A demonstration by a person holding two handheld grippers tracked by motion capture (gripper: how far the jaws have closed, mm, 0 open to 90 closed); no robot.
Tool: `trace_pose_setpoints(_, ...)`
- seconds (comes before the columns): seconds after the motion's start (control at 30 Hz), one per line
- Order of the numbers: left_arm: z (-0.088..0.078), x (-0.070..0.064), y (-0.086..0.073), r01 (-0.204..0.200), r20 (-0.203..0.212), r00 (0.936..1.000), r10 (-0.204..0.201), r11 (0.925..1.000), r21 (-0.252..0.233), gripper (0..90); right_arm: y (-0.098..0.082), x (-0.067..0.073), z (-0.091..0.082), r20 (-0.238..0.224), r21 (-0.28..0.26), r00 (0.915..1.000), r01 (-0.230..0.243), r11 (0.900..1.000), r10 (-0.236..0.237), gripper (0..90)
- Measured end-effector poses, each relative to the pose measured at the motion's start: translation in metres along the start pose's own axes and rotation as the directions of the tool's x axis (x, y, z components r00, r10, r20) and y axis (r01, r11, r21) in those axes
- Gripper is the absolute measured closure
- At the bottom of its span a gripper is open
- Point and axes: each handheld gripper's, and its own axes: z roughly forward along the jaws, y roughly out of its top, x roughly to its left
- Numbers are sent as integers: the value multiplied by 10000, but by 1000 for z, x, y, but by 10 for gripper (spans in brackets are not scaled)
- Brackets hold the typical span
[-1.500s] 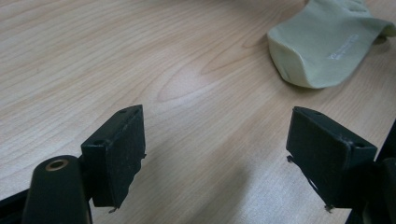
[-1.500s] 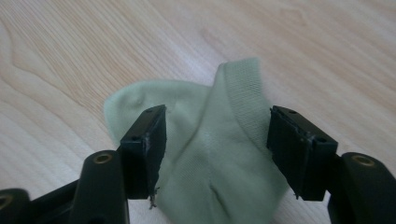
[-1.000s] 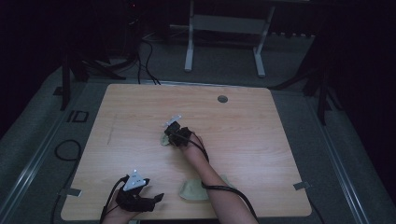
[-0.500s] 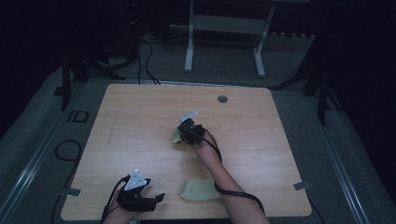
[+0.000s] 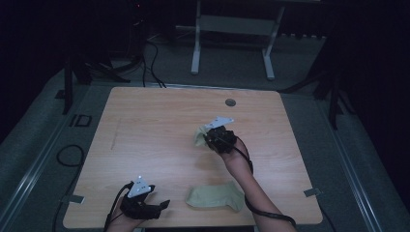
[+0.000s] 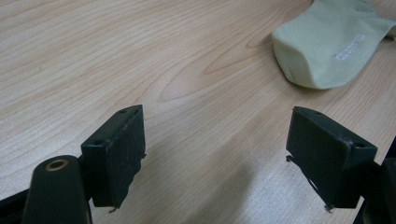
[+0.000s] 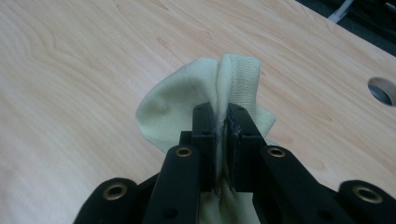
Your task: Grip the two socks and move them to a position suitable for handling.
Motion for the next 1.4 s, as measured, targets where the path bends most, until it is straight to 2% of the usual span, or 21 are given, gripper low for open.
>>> trace_pose_setpoints(0.2,2,-2,1,29,99,9999,-29,10000,-19,198,-27,-4,-19,26,54,9999,-166,9998,166,831)
trace_pose_setpoints(0.4,1,-3,2,-33,50,10000,33,10000,-8,198,-55,3,-29,65,349,9999,-128,9993,126,831)
trace_pose_setpoints(0.5,2,-4,2,64,113,9999,-63,10000,-58,198,-68,4,-26,0,505,9998,-219,9985,219,830)
trace_pose_setpoints(0.57,2,-4,3,115,134,9998,-114,9999,-60,198,-76,3,-19,-21,826,9997,-251,9963,254,830)
trace_pose_setpoints(0.63,2,-4,4,59,117,9999,-58,10000,-76,198,-82,4,-12,-138,1087,9992,-351,9935,368,828)
trace_pose_setpoints(0.77,4,-4,7,-44,186,9998,46,9999,-132,198,-90,5,0,-257,1265,9982,-505,9907,542,819)
trace_pose_setpoints(0.9,9,0,12,80,277,9996,-80,10000,-25,198,-95,4,15,-244,1621,9971,-675,9845,724,801)
trace_pose_setpoints(0.97,11,2,16,122,258,9996,-121,9999,-27,199,-97,4,19,-108,1446,9963,-832,9860,856,788)
trace_pose_setpoints(1.03,13,5,22,99,313,9995,-97,9999,-77,199,-96,4,19,-212,1495,9950,-933,9844,975,704)
trace_pose_setpoints(1.1,15,8,29,-104,302,9995,111,9997,-229,217,-92,4,15,-319,1530,9951,-878,9843,937,651)
trace_pose_setpoints(1.2,22,14,42,-78,334,9994,84,9998,-168,230,-82,0,1,-445,1267,9952,-804,9887,867,587)
trace_pose_setpoints(1.27,26,15,51,-149,321,9994,153,9998,-147,250,-75,-4,-7,-411,1057,9963,-712,9918,759,590)
trace_pose_setpoints(1.33,32,13,65,-407,326,9986,411,9991,-129,263,-68,-12,-14,-468,821,9971,-562,9950,602,604)
trace_pose_setpoints(1.4,37,11,77,-571,430,9974,577,9982,-165,271,-65,-19,-14,-492,788,9978,-397,9961,437,643)
